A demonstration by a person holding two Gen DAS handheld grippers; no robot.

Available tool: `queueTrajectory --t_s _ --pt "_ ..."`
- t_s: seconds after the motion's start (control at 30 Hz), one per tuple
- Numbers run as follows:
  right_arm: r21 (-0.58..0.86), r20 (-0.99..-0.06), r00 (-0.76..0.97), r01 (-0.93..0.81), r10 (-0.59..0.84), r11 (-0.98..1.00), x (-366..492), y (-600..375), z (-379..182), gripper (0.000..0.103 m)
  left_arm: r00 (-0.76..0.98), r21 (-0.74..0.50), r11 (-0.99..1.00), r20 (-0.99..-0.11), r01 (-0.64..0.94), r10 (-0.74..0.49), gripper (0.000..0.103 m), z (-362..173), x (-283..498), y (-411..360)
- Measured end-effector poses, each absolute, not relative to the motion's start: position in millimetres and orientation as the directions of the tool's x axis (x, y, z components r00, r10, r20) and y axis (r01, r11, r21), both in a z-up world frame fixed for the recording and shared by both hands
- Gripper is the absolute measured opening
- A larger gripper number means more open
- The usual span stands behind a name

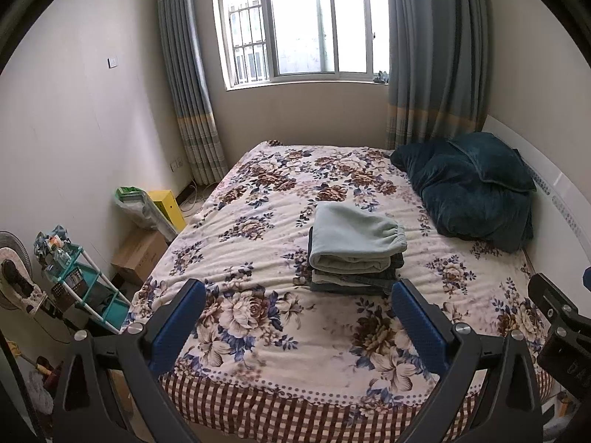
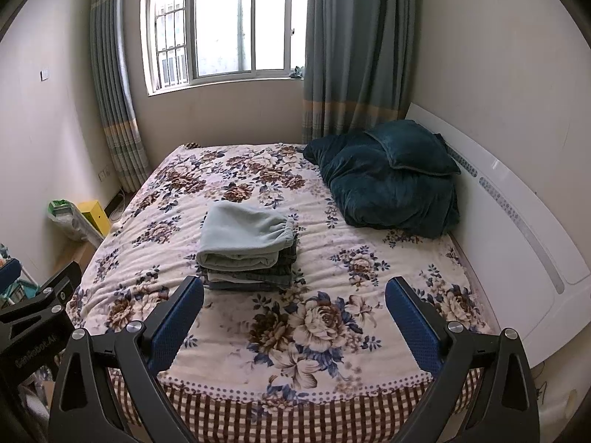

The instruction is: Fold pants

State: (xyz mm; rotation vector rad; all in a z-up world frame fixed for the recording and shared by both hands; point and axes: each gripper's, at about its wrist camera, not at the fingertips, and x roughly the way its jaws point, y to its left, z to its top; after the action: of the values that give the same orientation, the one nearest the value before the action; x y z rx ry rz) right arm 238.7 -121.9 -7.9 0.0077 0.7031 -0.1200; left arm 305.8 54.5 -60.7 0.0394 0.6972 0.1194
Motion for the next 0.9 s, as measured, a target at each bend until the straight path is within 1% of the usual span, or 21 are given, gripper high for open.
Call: queueTrajectory --t_s 0.9 --pt "-0.026 -0.627 0.772 0.109 -0.101 0.994 240.2 -121.7 -2.4 0.101 0.782 0.064 0.994 -0.613 -0.094 0.113 0.103 -50.2 304.2 52.9"
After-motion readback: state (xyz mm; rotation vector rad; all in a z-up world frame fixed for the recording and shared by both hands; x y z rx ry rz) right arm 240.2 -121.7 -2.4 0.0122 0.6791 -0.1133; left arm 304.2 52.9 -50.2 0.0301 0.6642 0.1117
